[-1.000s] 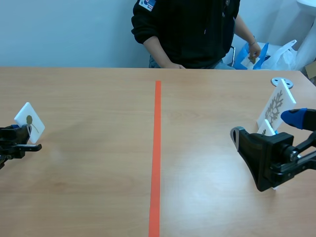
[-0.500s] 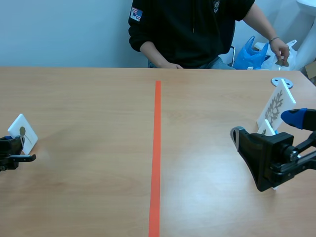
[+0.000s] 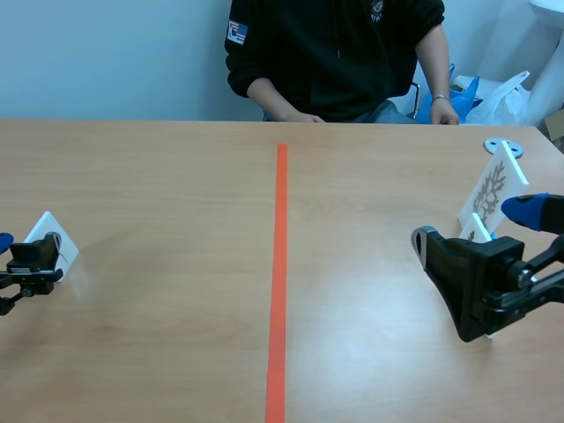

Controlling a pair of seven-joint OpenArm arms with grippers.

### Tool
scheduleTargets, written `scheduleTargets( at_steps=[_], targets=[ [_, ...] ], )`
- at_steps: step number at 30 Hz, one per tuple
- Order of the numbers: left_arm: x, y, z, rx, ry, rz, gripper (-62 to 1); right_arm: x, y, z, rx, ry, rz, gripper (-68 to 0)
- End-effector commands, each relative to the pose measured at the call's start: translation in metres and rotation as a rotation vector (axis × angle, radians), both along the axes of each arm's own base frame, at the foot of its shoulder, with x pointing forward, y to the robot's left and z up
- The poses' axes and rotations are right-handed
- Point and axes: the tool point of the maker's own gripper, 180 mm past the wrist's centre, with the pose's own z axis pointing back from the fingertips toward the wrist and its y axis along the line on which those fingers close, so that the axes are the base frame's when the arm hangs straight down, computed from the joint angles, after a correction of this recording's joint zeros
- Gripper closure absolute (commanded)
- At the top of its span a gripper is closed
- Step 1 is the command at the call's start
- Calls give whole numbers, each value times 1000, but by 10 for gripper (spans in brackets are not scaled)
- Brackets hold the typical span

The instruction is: Sort the leaf by its shape. The table is split by an orange tape line. A compound leaf with several leaflets goes to the left side, a simple leaf with one blade goes to the right side. Return to the home posture when a red brick is placed on the table.

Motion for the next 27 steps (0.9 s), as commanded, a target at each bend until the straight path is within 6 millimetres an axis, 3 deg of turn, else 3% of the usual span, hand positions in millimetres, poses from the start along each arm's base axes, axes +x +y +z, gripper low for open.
scheduleTargets(
  at_steps=[1, 4, 9, 14, 18, 27],
  targets=[
    [11, -1, 22, -3, -70, -11, -500, 4, -2, 9, 7, -32, -6, -679],
    [15, -5, 40, -12, -121, -20, -619, 4, -2, 8, 7, -31, -6, -679],
    [16, -16, 72, -20, -188, -67, -623, 4, -2, 8, 7, -31, -6, -679],
    [2, -39, 101, -32, -229, -181, -623, 4, -2, 9, 7, -32, -6, -679],
    [-19, -69, 115, -57, -219, -299, -623, 4, -2, 9, 7, -32, -6, -679],
    [-85, -162, 141, -145, -170, -598, -623, 4, -2, 9, 8, -32, -6, -679]
  ],
)
